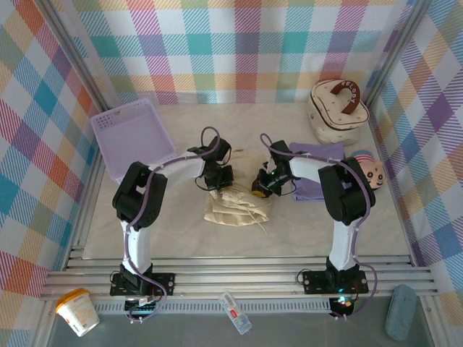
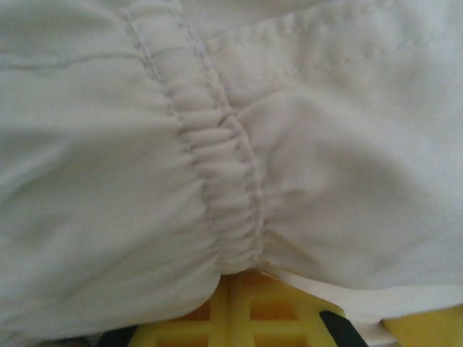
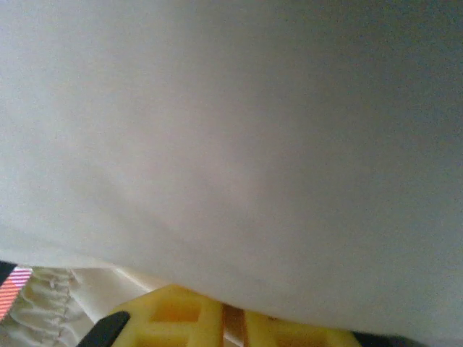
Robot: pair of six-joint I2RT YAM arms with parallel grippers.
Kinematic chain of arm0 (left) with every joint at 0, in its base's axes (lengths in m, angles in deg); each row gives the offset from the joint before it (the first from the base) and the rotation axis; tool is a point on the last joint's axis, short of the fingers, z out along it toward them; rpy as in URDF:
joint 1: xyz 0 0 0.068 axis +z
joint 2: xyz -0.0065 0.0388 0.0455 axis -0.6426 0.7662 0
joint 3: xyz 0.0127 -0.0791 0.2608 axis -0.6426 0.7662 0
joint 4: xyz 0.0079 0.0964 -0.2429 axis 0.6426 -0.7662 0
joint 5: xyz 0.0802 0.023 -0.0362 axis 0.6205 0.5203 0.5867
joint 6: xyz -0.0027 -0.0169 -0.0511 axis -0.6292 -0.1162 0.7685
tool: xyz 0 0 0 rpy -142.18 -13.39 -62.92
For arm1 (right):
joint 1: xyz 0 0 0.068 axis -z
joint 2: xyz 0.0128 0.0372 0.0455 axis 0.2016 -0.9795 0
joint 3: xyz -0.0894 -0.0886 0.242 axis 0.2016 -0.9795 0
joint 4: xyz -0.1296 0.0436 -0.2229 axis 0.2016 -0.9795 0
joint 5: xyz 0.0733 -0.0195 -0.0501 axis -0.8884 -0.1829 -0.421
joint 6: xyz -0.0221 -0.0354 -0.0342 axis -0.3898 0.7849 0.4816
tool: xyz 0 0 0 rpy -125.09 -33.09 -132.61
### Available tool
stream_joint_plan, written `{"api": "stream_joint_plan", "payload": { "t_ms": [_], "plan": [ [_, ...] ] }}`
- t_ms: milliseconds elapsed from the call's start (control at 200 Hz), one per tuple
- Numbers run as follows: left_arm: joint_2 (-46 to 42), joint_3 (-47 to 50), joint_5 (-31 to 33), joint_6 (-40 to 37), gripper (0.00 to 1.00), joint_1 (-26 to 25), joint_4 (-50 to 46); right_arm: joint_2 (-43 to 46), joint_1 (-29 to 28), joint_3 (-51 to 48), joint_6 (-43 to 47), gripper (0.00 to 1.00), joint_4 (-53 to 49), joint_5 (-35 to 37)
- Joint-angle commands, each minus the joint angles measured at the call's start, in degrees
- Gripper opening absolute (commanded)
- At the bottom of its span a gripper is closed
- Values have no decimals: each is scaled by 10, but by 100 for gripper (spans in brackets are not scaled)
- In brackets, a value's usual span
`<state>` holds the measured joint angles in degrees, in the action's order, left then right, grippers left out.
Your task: Fold and stack the mixed laundry pile
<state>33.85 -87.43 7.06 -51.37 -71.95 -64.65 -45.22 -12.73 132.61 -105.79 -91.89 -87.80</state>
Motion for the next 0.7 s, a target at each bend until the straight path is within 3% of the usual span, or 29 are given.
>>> {"api": "stream_joint_plan", "payload": {
  "t_ms": [0,95,165,250,310,385,550,645,695],
  "plan": [
    [56,-59,25,-44,4,5,-58,8,-2,-17,6,18,-32,29],
    [95,-136,31,-77,7,5,-96,37,-10,-44,3,20,-51,27],
    [131,-205,17,-104,14,5,-121,60,-25,-61,-1,23,-58,16],
    [176,-307,-16,-135,32,5,-163,80,-47,-59,0,25,-67,-10],
    [199,-382,-20,-153,50,5,-201,102,-49,-47,3,28,-85,-14],
    [207,-461,-18,-168,59,11,-242,133,-45,-26,10,33,-108,2],
    [166,-512,-63,-162,64,30,-284,167,-9,20,35,33,-144,35],
    [109,-441,-95,-144,61,18,-267,153,22,25,46,28,-140,37],
    [70,-374,-111,-123,53,6,-230,138,33,34,53,25,-131,25]
  ]
}}
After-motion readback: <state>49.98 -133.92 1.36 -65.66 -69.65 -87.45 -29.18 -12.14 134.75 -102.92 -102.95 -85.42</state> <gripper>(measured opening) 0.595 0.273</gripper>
